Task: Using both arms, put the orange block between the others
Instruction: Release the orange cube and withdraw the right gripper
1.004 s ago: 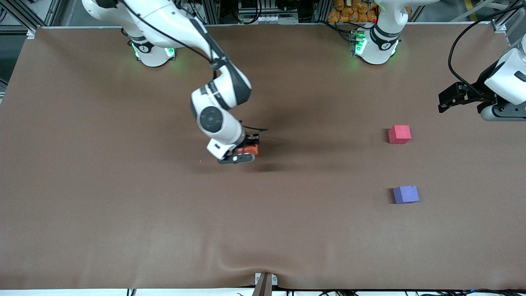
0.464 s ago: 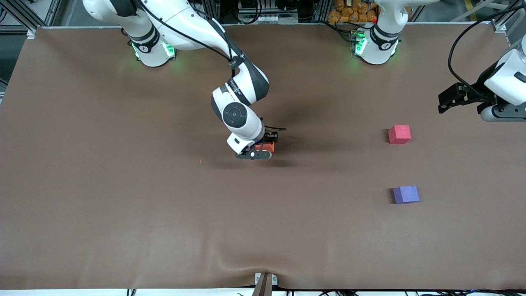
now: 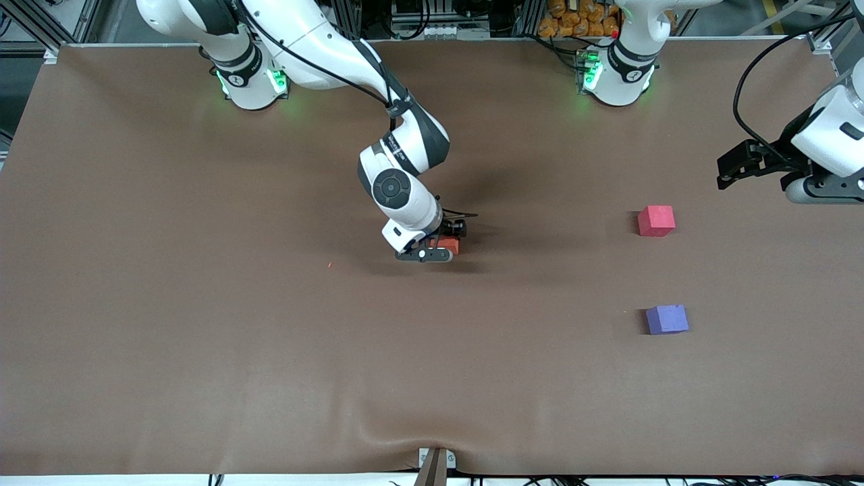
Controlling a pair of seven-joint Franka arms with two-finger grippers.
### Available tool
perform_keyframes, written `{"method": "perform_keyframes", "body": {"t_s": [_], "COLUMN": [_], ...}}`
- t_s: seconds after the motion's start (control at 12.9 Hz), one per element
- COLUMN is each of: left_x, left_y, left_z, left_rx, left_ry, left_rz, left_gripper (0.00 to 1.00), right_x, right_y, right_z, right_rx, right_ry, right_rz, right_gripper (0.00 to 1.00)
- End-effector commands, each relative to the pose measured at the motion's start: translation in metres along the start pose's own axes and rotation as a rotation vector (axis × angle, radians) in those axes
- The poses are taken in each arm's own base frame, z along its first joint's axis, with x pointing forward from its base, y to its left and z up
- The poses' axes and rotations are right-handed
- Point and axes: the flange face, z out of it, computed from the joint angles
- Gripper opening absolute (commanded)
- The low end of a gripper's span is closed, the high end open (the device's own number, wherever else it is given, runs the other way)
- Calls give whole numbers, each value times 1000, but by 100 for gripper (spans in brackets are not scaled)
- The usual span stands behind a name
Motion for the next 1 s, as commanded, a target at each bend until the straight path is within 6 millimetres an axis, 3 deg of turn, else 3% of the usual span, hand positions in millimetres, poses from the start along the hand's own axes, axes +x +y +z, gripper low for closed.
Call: {"method": "perform_keyframes", "body": {"t_s": [0.0, 0.23, 0.46, 0.77, 0.93], "left_x": [1, 0, 0, 0, 0], "left_y": [9, 15, 16, 22, 24], "left_z": [-3, 0, 6, 6, 5], "left_rx": [9, 9, 10, 8, 6], "left_ry": [11, 1, -12, -10, -7], "left_rz": [30, 42, 46, 51, 49], "left_gripper": [100, 100, 100, 100, 100], "right_x": [12, 20, 26, 20, 10], "right_y": [-4, -9, 4, 69, 121], "right_z": [-17, -76, -178, -328, -404], "right_rx": [27, 48, 19, -104, -135], "right_ry": [15, 34, 27, -6, -20], "right_rz": [11, -28, -56, -46, 9], "right_gripper": [100, 100, 100, 100, 100]}}
